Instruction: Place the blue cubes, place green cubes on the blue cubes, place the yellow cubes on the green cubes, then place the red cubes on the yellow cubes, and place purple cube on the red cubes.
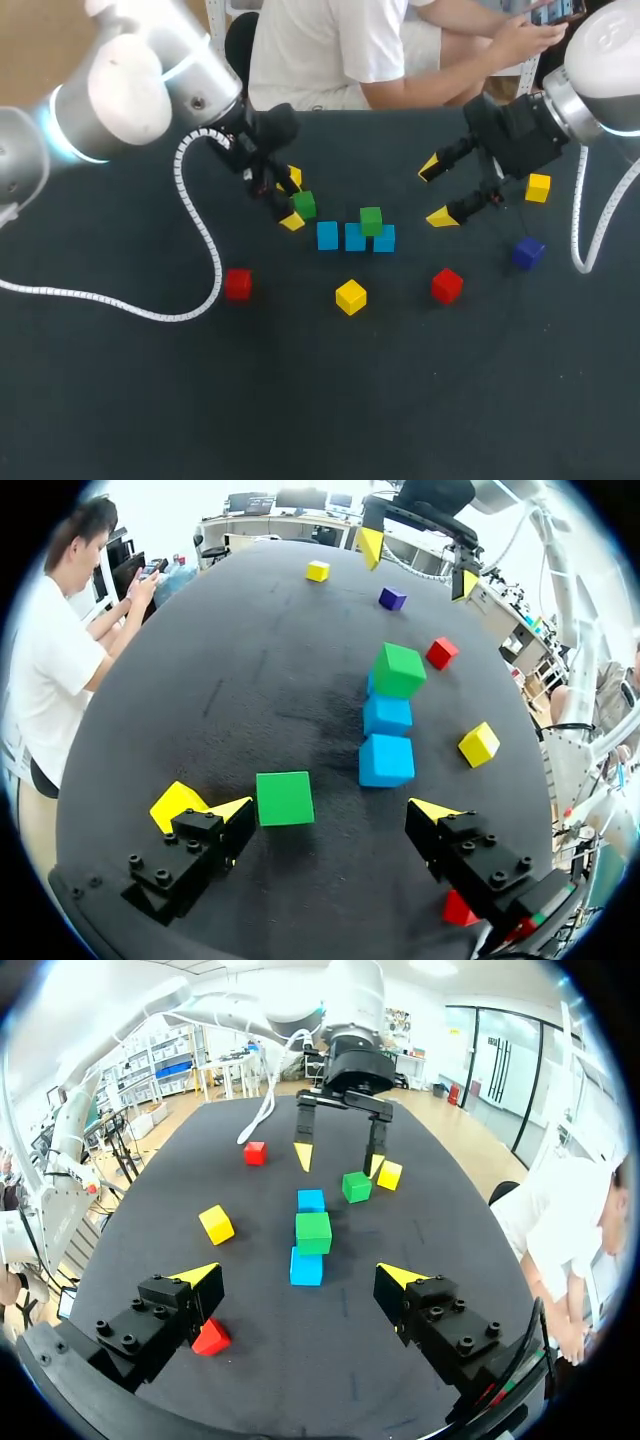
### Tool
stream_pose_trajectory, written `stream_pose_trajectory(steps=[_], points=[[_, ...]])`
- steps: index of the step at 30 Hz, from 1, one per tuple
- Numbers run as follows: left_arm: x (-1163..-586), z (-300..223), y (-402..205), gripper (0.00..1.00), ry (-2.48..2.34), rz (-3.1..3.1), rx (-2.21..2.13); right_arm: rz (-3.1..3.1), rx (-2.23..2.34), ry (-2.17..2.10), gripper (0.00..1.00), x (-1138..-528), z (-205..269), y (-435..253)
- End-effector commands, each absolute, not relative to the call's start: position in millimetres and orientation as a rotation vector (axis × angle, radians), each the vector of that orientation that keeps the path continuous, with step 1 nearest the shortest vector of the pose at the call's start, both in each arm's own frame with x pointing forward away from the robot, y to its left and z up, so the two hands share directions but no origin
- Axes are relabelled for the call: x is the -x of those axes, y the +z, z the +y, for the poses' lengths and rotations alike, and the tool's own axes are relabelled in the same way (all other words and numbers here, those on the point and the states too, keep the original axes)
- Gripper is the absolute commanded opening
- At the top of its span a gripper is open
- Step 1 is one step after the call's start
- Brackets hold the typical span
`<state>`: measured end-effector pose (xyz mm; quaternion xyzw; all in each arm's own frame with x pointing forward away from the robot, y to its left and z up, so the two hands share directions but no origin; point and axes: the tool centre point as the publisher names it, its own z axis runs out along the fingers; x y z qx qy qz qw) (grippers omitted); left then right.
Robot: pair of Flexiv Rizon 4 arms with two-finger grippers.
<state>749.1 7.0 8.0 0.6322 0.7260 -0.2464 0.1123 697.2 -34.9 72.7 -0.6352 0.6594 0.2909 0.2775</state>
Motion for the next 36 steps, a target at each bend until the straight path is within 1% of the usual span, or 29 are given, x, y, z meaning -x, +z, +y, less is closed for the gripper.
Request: stream_pose_trajectory(steps=[1,33,35,36], points=[[-759.1,3.4,5.9,1.00,-0.728,2.141,-1.868,1.769,1.705,0.782,1.00,-697.3,-35.0,72.5],[-759.2,3.7,-2.7,1.00,-0.637,2.208,-1.769,1.769,1.705,0.782,1.00,-697.3,-35.0,72.5],[-759.1,4.3,-2.9,0.96,-0.626,2.213,-1.764,1.769,1.705,0.782,1.00,-697.3,-35.0,72.5],[-758.9,4.6,-2.8,0.89,-0.623,2.213,-1.763,1.769,1.705,0.782,1.00,-697.3,-35.0,72.5]])
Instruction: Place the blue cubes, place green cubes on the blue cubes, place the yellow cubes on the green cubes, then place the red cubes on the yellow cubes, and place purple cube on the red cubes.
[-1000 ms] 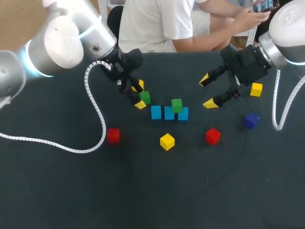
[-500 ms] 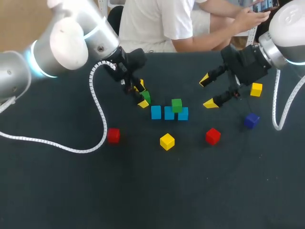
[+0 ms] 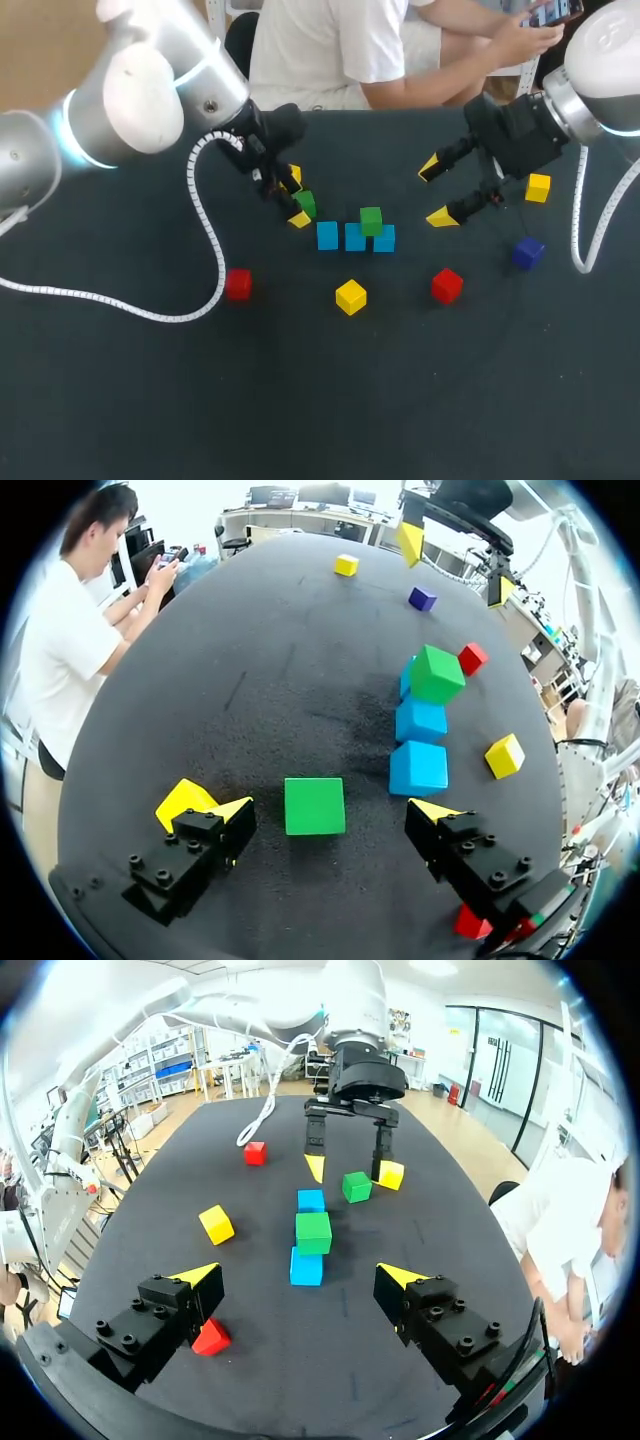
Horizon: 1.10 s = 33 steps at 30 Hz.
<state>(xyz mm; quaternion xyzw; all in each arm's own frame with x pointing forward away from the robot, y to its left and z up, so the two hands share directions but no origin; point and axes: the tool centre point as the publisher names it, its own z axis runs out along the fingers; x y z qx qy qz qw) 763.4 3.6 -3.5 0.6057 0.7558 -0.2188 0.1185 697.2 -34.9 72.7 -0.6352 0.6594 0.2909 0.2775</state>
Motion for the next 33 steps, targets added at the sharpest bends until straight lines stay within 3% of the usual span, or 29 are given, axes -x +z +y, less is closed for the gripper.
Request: stream_pose_trajectory(steps=[1,3,5,12,15,16,17,19,27,29,33], points=[[-758.7,4.9,-2.7,0.83,-0.616,2.216,-1.759,1.769,1.705,0.782,1.00,-697.3,-35.0,72.5],[-758.3,5.1,-2.2,0.74,-0.610,2.217,-1.757,1.769,1.705,0.782,1.00,-697.3,-35.0,72.5],[-758.3,5.2,-2.2,0.49,-0.604,2.218,-1.756,1.769,1.705,0.782,1.00,-697.3,-35.0,72.5],[-758.2,4.9,-2.3,0.48,-0.593,2.220,-1.763,1.769,1.705,0.782,1.00,-697.3,-35.0,72.5],[-758.2,4.8,-2.7,0.54,-0.592,2.221,-1.763,1.769,1.705,0.782,1.00,-697.3,-35.0,72.5],[-758.3,4.7,-2.8,0.60,-0.591,2.221,-1.762,1.769,1.705,0.782,1.00,-697.3,-35.0,72.5],[-758.4,4.6,-3.0,0.70,-0.591,2.221,-1.762,1.769,1.705,0.782,1.00,-697.3,-35.0,72.5],[-758.6,4.2,-3.0,1.00,-0.590,2.223,-1.758,1.769,1.705,0.782,1.00,-697.3,-35.0,72.5],[-761.2,1.5,-3.3,1.00,-0.561,2.238,-1.753,1.769,1.705,0.782,1.00,-697.3,-35.0,72.5],[-762.2,0.9,-4.7,0.91,-0.556,2.241,-1.752,1.769,1.705,0.782,1.00,-697.3,-35.0,72.5],[-762.9,0.2,-7.0,0.51,-0.549,2.257,-1.742,1.769,1.705,0.782,1.00,-697.3,-35.0,72.5]])
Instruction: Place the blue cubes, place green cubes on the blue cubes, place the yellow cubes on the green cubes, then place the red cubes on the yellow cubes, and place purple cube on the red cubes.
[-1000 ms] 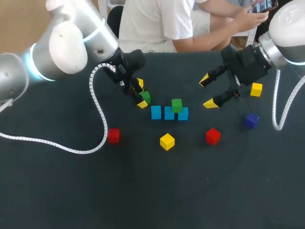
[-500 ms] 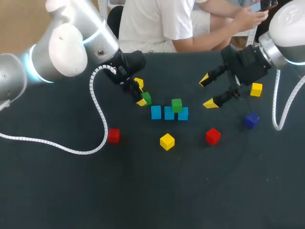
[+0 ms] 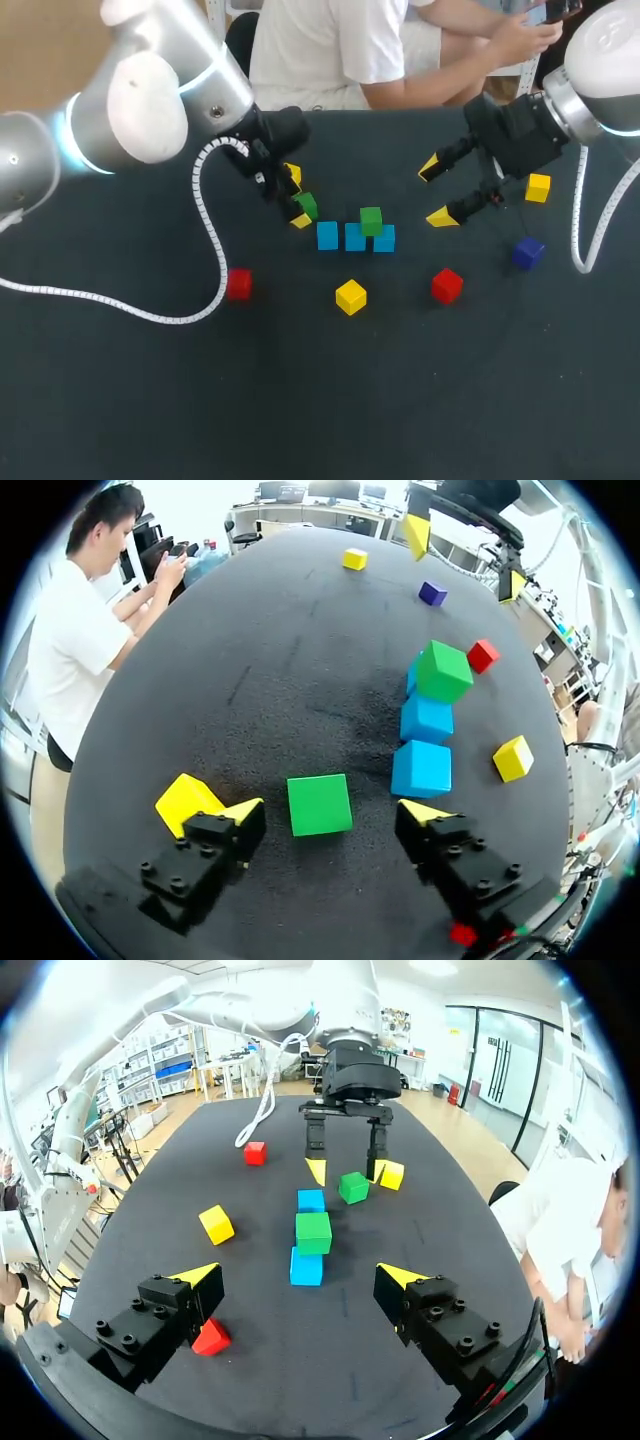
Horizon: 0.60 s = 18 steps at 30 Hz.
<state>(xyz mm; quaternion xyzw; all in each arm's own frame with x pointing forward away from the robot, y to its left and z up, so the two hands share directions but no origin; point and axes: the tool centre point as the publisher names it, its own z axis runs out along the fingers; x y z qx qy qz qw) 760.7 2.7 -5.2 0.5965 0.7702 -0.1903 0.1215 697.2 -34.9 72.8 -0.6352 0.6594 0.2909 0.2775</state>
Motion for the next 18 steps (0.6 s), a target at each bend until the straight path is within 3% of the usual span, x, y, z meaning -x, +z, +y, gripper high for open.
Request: stream_pose_trajectory(steps=[1,4,5,6,18], points=[[-763,0,-8,0.45,-0.546,2.260,-1.741,1.769,1.705,0.782,1.00,-697,-35,73],[-763,1,-10,0.30,-0.540,2.272,-1.738,1.769,1.705,0.782,1.00,-697,-35,73],[-763,1,-11,0.11,-0.539,2.274,-1.737,1.769,1.705,0.782,1.00,-697,-35,73],[-763,2,-12,0.00,-0.536,2.278,-1.736,1.769,1.705,0.782,1.00,-697,-35,73],[-757,6,-2,0.00,-0.490,2.256,-1.756,1.769,1.705,0.782,1.00,-697,-35,73]])
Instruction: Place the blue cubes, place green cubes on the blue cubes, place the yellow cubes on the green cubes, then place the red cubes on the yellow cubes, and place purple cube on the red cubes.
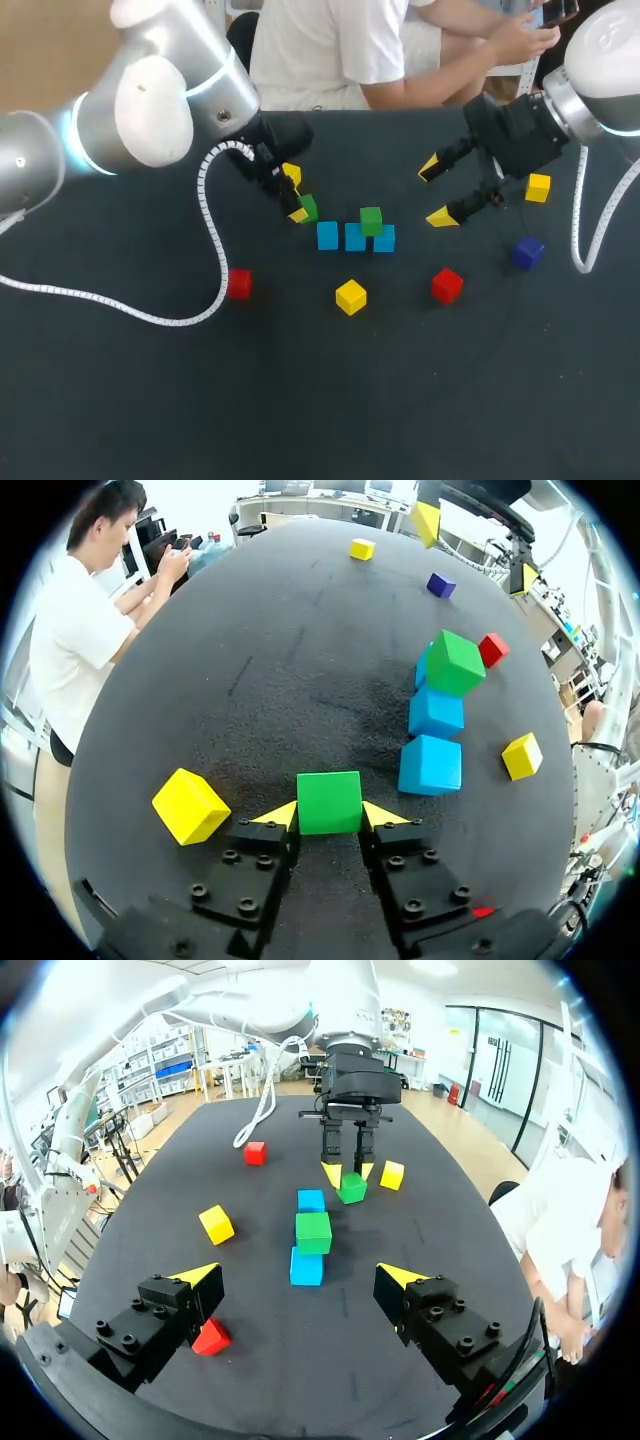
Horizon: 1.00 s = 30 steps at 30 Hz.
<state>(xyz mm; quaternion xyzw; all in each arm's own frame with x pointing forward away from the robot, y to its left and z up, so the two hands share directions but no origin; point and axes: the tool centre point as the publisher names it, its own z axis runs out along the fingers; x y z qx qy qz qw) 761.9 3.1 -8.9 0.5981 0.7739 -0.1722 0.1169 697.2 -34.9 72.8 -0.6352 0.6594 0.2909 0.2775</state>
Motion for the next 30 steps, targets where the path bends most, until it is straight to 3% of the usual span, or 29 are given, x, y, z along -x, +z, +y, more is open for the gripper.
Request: stream_pose_trajectory(steps=[1,14,30], points=[[-756,7,-1,0.00,-0.483,2.257,-1.761,1.769,1.705,0.782,1.00,-697,-35,73],[-733,18,33,0.00,-0.430,2.204,-1.808,1.769,1.705,0.782,1.00,-697,-35,73],[-699,-13,55,0.00,-0.416,2.116,-1.914,1.769,1.705,0.782,1.00,-697,-35,73]])
